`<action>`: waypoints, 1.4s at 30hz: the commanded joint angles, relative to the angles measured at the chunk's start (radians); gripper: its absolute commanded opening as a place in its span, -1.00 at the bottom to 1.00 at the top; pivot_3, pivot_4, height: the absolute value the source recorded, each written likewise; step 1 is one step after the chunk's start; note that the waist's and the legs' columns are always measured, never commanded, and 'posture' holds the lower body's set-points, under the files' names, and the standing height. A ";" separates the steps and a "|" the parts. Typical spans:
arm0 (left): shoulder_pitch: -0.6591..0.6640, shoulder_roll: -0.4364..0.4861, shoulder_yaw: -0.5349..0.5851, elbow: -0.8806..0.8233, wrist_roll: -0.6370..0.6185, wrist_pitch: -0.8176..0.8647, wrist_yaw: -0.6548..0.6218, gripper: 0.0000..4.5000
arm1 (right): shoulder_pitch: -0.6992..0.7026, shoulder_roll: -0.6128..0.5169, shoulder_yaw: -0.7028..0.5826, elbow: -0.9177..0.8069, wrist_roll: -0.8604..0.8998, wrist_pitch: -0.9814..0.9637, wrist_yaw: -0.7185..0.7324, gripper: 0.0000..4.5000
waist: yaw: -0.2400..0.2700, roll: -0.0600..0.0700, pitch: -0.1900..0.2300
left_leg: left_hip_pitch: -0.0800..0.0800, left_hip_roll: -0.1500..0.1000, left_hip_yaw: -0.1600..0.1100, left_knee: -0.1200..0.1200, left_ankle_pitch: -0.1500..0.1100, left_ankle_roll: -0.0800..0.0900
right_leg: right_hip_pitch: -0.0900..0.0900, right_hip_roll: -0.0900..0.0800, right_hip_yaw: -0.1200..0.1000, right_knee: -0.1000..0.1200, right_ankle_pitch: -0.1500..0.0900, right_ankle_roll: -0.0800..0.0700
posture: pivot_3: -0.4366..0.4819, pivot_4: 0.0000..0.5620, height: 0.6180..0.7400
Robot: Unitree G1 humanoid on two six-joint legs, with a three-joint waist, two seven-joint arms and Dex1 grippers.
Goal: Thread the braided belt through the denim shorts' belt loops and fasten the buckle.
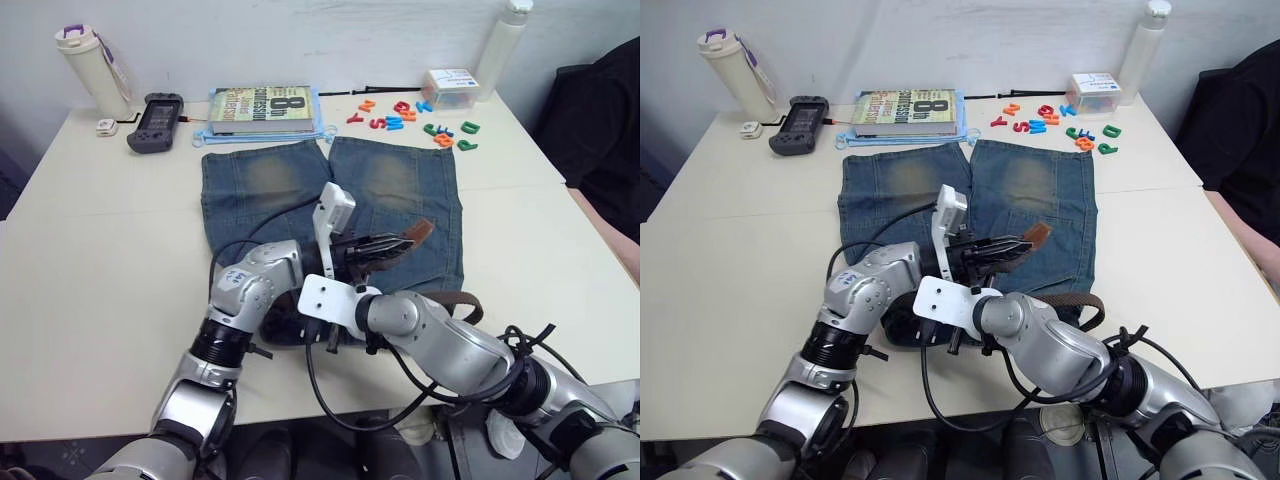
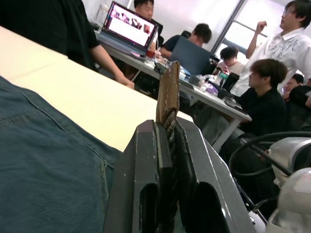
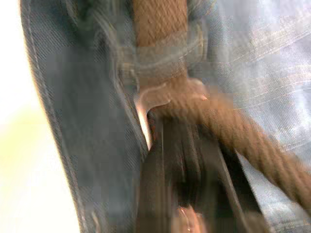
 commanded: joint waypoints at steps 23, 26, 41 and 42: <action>0.078 0.029 0.220 -0.168 -0.015 0.143 0.068 -1.00 | 0.092 0.003 0.047 0.071 -0.070 0.051 0.052 -0.98 | -0.001 0.006 -0.004 | 0.014 0.000 -0.008 -0.003 -0.002 0.000 | 0.019 -0.001 -0.007 -0.006 0.000 0.001 | -0.05 -0.47 1.00; 0.133 0.101 0.276 -0.219 -0.038 0.177 0.088 -1.00 | 0.103 -0.005 0.018 0.062 -0.071 0.052 0.050 -0.98 | 0.001 0.006 -0.004 | 0.013 0.000 -0.008 -0.003 -0.002 -0.001 | 0.015 -0.001 -0.007 -0.005 0.000 0.000 | -0.05 -0.47 1.00; 0.169 0.153 0.392 -0.323 -0.192 0.239 0.165 -1.00 | 0.126 -0.024 -0.033 0.059 -0.078 0.039 0.058 -0.98 | 0.026 0.005 -0.003 | 0.012 -0.001 -0.009 -0.003 -0.002 0.001 | 0.016 -0.003 -0.008 -0.008 0.000 0.000 | -0.05 -0.47 1.00; 0.154 0.145 0.390 -0.322 -0.201 0.242 0.170 -1.00 | 0.124 -0.025 -0.032 0.060 -0.079 0.039 0.060 -0.98 | 0.027 0.004 -0.003 | 0.012 -0.001 -0.009 -0.003 -0.002 0.001 | 0.016 -0.003 -0.008 -0.008 0.000 0.000 | -0.05 -0.47 1.00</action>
